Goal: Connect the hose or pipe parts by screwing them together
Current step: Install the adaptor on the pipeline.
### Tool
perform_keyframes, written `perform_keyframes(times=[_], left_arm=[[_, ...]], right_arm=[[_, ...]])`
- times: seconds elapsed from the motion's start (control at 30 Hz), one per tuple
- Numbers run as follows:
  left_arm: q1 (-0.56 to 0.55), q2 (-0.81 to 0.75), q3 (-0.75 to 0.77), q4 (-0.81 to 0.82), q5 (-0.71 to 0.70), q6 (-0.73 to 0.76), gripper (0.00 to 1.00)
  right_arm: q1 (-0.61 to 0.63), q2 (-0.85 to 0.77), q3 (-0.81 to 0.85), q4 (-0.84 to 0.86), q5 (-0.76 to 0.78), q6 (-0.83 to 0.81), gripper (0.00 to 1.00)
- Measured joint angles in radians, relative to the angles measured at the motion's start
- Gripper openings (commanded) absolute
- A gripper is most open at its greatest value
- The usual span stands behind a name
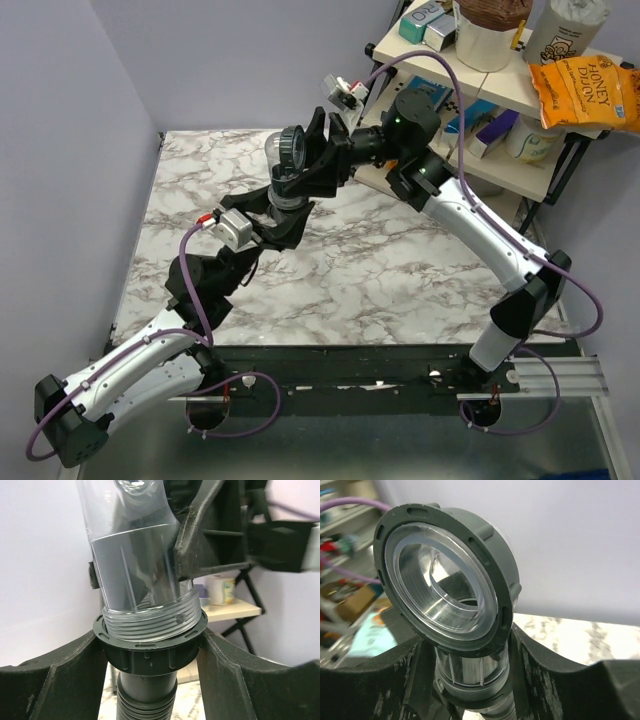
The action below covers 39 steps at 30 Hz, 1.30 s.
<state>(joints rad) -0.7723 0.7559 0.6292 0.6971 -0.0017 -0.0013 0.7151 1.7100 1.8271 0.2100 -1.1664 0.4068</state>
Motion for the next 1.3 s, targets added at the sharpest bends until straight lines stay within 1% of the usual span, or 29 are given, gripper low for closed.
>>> perform_keyframes(times=[0.1,0.2,0.43,0.57,0.73,0.9,1.0,1.07,1.1,1.17,1.2,1.23,1.27,1.3], left_arm=[[0.0,-0.001,0.003,-0.016,-0.021,0.033,0.0],[-0.001,-0.001,0.003,-0.047,-0.033,0.051,0.0],[0.001,-0.001,0.003,-0.108,-0.082,0.077,0.0],[0.005,-0.001,0.003,-0.134,-0.097,0.087,0.0],[0.005,-0.001,0.003,-0.16,-0.1,0.089,0.0],[0.006,0.0,0.003,-0.163,-0.107,0.092,0.0],[0.006,0.001,0.003,-0.165,-0.101,0.091,0.0],[0.007,0.003,0.003,-0.166,-0.092,0.089,0.06],[0.008,0.004,0.003,-0.168,-0.085,0.085,0.17],[0.01,0.005,0.003,-0.171,-0.072,0.078,0.2],[0.011,0.005,0.003,-0.172,-0.064,0.074,0.27],[0.012,0.006,0.003,-0.175,-0.057,0.07,0.31],[0.013,0.006,0.002,-0.177,-0.05,0.064,0.31],[0.014,0.006,0.002,-0.18,-0.046,0.062,0.26]], right_arm=[[0.024,-0.082,-0.072,-0.106,0.163,-0.128,0.01],[0.055,-0.146,-0.158,-0.129,0.292,-0.218,0.01],[0.152,-0.225,-0.287,-0.112,0.603,-0.4,0.01],[0.211,-0.268,-0.386,-0.031,0.78,-0.46,0.01],[0.272,-0.301,-0.481,0.071,0.972,-0.486,0.01],[0.34,-0.299,-0.5,0.112,1.22,-0.483,0.01],[0.365,-0.3,-0.5,0.108,1.331,-0.446,0.01],[0.376,-0.3,-0.498,0.099,1.387,-0.416,0.01],[0.38,-0.301,-0.495,0.09,1.416,-0.393,0.01],[0.385,-0.303,-0.492,0.074,1.454,-0.356,0.01],[0.388,-0.304,-0.487,0.058,1.477,-0.333,0.01],[0.391,-0.305,-0.482,0.046,1.495,-0.317,0.01],[0.393,-0.306,-0.478,0.032,1.509,-0.301,0.01],[0.396,-0.306,-0.473,0.02,1.525,-0.286,0.01]])
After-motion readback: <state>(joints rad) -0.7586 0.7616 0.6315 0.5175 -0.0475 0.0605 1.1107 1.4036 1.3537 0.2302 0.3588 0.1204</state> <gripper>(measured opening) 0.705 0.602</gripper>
